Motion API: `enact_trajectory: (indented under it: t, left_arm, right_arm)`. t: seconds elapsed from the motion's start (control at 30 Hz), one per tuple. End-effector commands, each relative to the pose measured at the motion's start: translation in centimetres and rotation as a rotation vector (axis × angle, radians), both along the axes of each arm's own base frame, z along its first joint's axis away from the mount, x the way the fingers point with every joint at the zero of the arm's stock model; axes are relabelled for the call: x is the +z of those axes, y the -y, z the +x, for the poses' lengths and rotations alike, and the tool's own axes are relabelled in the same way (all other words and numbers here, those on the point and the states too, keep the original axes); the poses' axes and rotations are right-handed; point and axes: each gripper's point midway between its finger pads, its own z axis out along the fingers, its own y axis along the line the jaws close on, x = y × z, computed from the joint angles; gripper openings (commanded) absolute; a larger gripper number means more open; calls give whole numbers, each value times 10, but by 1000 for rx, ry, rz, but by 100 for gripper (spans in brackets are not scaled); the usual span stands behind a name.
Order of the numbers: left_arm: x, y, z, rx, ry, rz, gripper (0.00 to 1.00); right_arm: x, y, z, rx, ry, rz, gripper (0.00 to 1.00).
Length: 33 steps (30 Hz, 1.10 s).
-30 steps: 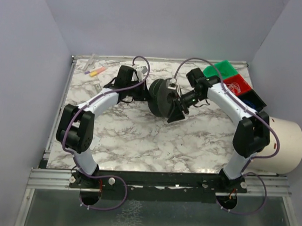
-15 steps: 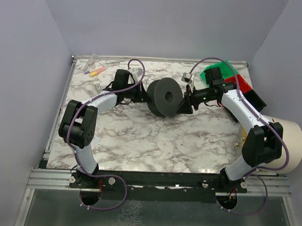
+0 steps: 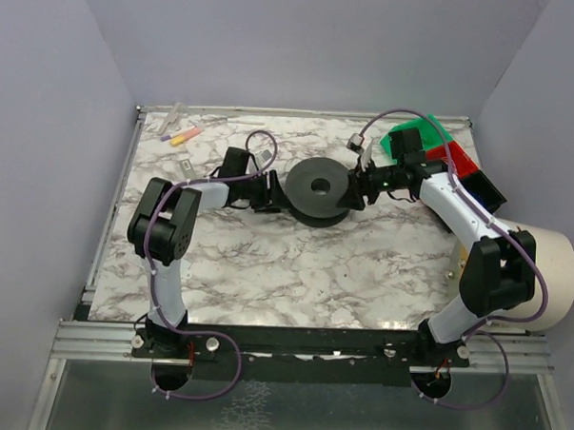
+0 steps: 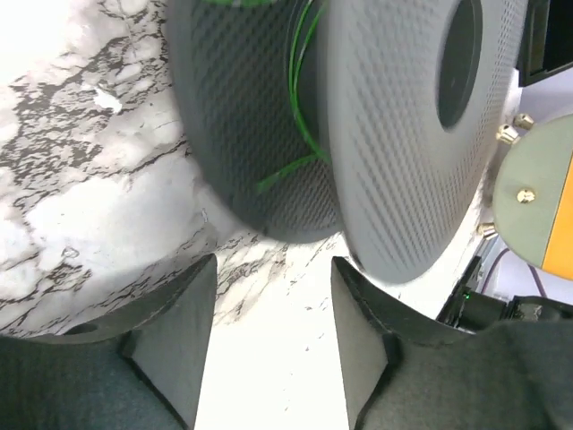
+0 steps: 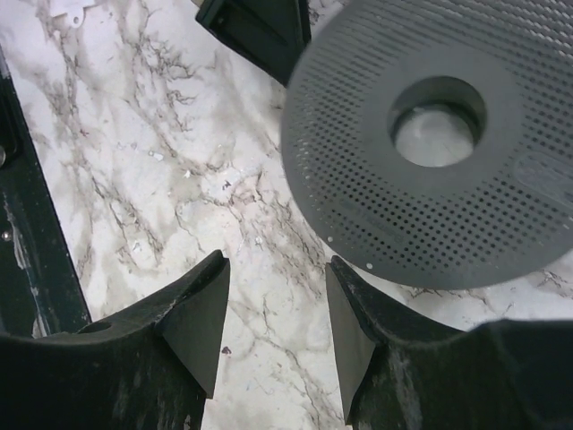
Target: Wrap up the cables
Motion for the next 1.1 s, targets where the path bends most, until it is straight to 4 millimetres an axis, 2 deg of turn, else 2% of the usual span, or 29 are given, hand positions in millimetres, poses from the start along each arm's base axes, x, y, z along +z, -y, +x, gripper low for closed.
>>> enact_trajectory:
  t: [0.0, 0.07, 0.23, 0.33, 0.43, 0.5, 0.53, 0.57, 0.6, 0.7, 0.9, 1.0, 1.07]
  left_arm:
    - [3, -11, 12, 29, 30, 31, 58]
    - [4, -17, 14, 32, 42, 53, 66]
    - [9, -29, 11, -2, 79, 119, 75]
    - [21, -38, 15, 4, 109, 123, 81]
    - [40, -48, 20, 4, 166, 152, 92]
    - [54, -54, 20, -18, 212, 183, 99]
    - [62, -58, 20, -27, 242, 208, 99]
    - [74, -62, 17, -39, 275, 234, 99]
    - [84, -66, 16, -47, 310, 259, 99]
    - [124, -84, 13, -59, 443, 352, 99]
    - [207, -121, -12, -2, 684, 499, 99]
    - [228, -138, -32, 52, 750, 550, 99]
    - [234, -146, -50, 57, 794, 576, 99]
  right_arm:
    - [-3, 6, 8, -46, 26, -29, 53]
    - [-4, 7, 9, -54, 23, -28, 53]
    - [-7, 15, 18, -105, 27, -49, 53]
    - [-7, 25, 25, -151, 29, -62, 54]
    - [-2, 39, 32, -207, 58, -88, 57]
    - [6, 51, 36, -242, 111, -123, 66]
    - [12, 57, 37, -255, 138, -141, 77]
    - [18, 62, 36, -266, 166, -159, 95]
    - [25, 68, 35, -280, 192, -178, 99]
    - [45, 82, 22, -313, 259, -218, 100]
    - [63, 102, -26, -356, 320, -247, 100]
    - [76, 109, -48, -434, 373, -197, 100]
    - [94, 117, -61, -515, 466, -146, 100]
